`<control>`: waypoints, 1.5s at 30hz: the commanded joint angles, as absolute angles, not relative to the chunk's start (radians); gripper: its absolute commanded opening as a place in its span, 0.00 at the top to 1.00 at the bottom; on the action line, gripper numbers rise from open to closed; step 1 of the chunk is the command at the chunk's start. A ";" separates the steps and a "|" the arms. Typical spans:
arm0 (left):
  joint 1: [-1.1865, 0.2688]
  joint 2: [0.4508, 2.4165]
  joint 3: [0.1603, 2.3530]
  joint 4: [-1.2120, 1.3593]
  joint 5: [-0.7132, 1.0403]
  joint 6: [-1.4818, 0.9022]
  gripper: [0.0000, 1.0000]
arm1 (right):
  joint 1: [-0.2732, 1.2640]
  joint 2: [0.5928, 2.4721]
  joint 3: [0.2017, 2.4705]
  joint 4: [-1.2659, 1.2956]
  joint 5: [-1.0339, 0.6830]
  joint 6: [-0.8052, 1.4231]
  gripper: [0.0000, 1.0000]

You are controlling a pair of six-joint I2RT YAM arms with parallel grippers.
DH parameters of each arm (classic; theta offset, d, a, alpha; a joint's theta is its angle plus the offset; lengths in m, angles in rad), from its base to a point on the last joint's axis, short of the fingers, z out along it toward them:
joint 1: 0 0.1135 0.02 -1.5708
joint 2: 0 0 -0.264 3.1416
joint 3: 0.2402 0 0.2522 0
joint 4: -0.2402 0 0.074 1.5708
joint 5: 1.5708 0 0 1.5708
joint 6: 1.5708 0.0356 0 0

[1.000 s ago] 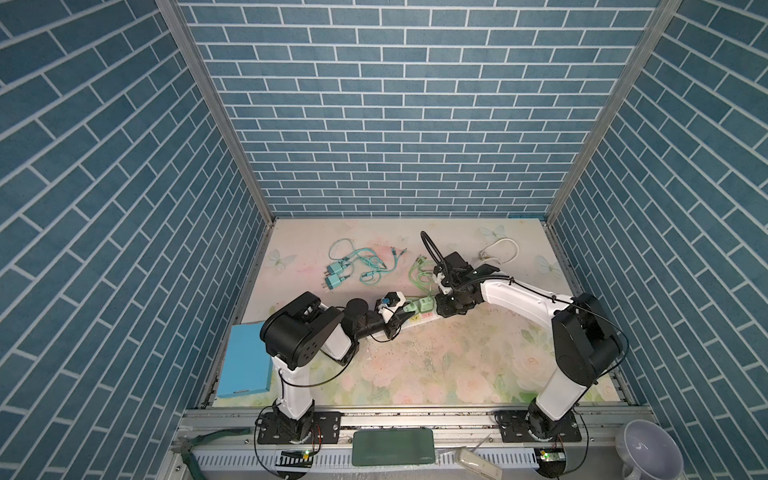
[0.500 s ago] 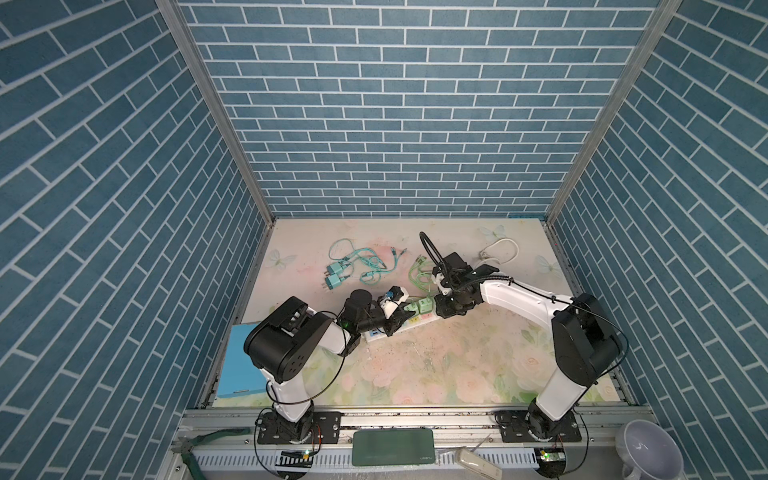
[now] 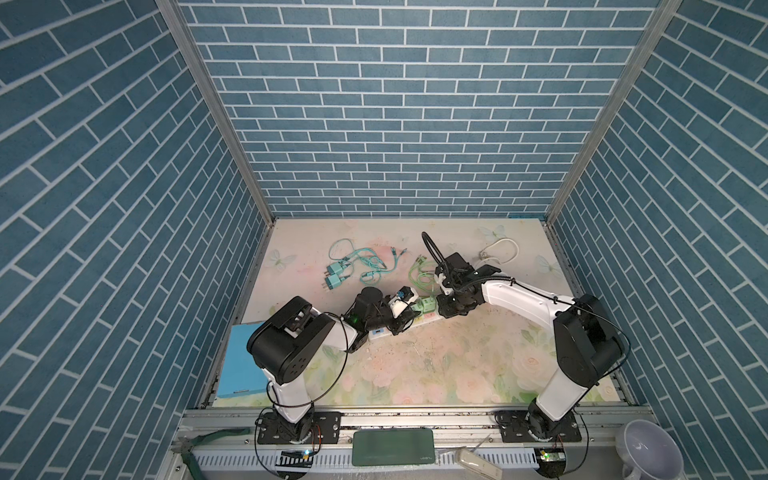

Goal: Insert the plug

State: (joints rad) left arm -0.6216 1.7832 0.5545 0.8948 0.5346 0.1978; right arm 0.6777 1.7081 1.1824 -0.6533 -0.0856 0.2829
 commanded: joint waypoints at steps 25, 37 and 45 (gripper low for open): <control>-0.643 1.890 0.478 0.764 0.279 0.125 0.72 | 0.690 1.732 1.156 -0.721 -0.162 0.311 0.51; -0.643 1.886 0.479 0.777 0.234 0.115 0.55 | 0.679 1.699 1.169 -0.716 -0.147 0.331 0.40; -0.643 1.830 0.463 0.782 0.219 0.109 0.41 | 0.655 1.622 1.156 -0.709 -0.174 0.350 0.38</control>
State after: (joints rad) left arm -0.6582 1.8225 0.5060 0.9714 0.2955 0.1234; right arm 0.6643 1.6775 1.1793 -0.6846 -0.1516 0.3176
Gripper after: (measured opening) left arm 0.576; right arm 0.620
